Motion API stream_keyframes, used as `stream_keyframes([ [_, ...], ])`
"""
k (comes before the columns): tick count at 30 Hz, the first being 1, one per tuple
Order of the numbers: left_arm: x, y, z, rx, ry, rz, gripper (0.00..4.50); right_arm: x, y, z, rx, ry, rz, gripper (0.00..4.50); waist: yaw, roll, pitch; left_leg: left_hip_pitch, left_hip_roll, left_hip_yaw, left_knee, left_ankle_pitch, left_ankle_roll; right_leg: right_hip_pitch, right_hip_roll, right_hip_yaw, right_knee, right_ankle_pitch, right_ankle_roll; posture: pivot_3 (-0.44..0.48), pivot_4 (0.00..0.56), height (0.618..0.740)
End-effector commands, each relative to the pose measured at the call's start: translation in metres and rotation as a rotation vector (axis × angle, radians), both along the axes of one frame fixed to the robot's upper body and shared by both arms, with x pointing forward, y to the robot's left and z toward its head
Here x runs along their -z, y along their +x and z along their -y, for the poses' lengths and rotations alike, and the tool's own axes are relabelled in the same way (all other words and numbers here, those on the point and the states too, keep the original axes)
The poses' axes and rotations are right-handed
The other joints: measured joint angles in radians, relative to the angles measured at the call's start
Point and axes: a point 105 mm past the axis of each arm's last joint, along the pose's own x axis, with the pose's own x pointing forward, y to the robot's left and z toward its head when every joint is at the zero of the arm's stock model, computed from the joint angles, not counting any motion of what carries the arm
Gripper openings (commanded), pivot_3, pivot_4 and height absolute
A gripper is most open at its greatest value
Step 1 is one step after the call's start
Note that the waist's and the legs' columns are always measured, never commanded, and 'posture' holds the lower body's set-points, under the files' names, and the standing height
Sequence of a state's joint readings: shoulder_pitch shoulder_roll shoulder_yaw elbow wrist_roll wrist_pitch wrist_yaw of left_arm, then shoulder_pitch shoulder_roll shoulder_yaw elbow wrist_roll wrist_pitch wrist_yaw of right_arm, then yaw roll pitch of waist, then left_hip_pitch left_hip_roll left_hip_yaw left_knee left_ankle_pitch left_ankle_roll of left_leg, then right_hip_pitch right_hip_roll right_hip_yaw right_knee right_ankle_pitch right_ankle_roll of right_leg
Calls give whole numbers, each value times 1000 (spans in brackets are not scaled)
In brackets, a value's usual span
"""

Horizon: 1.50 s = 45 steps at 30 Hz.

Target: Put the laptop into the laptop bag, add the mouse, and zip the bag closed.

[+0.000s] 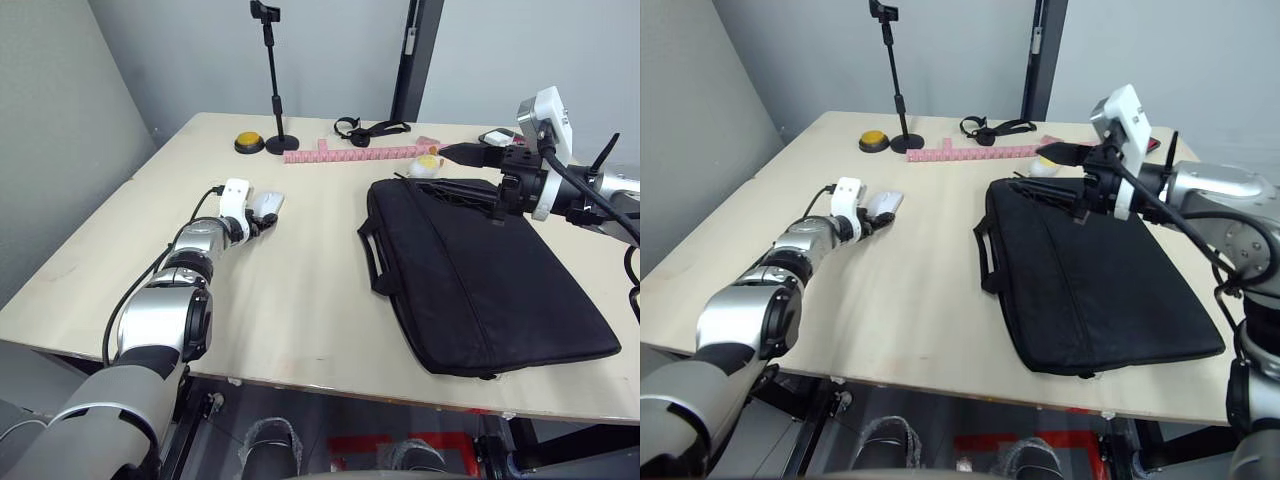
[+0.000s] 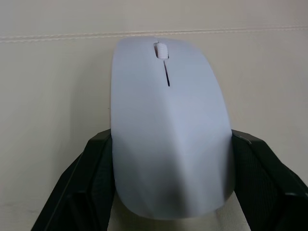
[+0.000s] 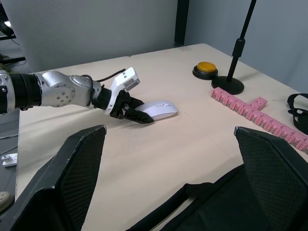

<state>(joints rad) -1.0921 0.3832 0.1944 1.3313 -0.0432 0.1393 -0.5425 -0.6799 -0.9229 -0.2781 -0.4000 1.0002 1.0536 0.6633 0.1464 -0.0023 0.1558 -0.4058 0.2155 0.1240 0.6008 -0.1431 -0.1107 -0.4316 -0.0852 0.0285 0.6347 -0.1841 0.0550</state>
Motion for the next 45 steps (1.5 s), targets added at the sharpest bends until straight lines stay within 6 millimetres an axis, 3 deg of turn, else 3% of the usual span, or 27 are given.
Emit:
stream_keyframes([
  [1, 5, -5, -9, 20, 30, -22, 2794, -9, -4, -2, -14, 22, 48, 4500, -2, 0, 0, 0, 0, 0, 0, 0, 0, 0, 0, 0, 0, 0, 0, 0, 150, 739],
  [4, -9, -7, -4, 164, 90, 20, 2794, 0, 3, -10, -8, 49, -11, 4500, -8, 0, 0, 0, 0, 0, -1, 0, 0, 0, 0, 0, 0, 0, 0, 0, 150, 739],
  [9, -30, -27, -7, 460, 153, 44, 2794, 42, 33, -22, 157, 24, -215, 4500, -21, 0, 0, 0, 0, 0, -4, 3, -5, -1, 0, 0, -3, 0, 0, 0, 150, 739],
  [14, -62, -63, -8, 811, 146, 102, 2794, 91, 57, -24, 387, -130, -318, 4500, -27, 0, 0, -1, 0, 1, -12, 5, -9, -3, 0, -2, -7, 0, 0, 0, 150, 739],
  [17, -73, -85, -12, 934, 170, 93, 2794, 107, 61, -42, 433, -154, -334, 4500, -27, 0, 0, 0, 1, 1, -17, 5, -11, -3, 1, -3, -9, -1, 0, 0, 150, 739],
  [25, -87, -110, -4, 988, 135, 86, 2794, 129, 61, -68, 497, -277, -305, 4500, -30, 1, 1, -1, 1, 1, -22, 5, -14, -5, 2, -4, -10, -4, 1, 0, 150, 739],
  [29, -84, -114, -3, 981, 149, 73, 2794, 146, 73, -55, 610, -404, -251, 4500, -34, 1, 1, 1, 1, 1, -22, 6, -16, -5, 2, -4, -9, -4, 2, 0, 150, 739],
  [35, -83, -117, 1, 977, 135, 78, 2794, 163, 71, -56, 597, -434, -265, 4500, -41, 1, 1, 1, 2, 0, -22, 6, -17, -5, 3, -4, -8, -3, 5, 0, 150, 739],
  [38, -84, -117, 2, 976, 131, 82, 2794, 168, 69, -55, 589, -443, -266, 3746, -42, 1, 1, 1, 2, 0, -22, 6, -17, -5, 3, -3, -8, -3, 5, 0, 150, 739],
  [45, -87, -117, 7, 987, 121, 101, 2794, 164, 70, -47, 590, -427, -265, 1374, -41, 1, 1, 3, 2, 0, -21, 6, -17, -3, 3, -3, -7, -3, 5, 0, 150, 739],
])
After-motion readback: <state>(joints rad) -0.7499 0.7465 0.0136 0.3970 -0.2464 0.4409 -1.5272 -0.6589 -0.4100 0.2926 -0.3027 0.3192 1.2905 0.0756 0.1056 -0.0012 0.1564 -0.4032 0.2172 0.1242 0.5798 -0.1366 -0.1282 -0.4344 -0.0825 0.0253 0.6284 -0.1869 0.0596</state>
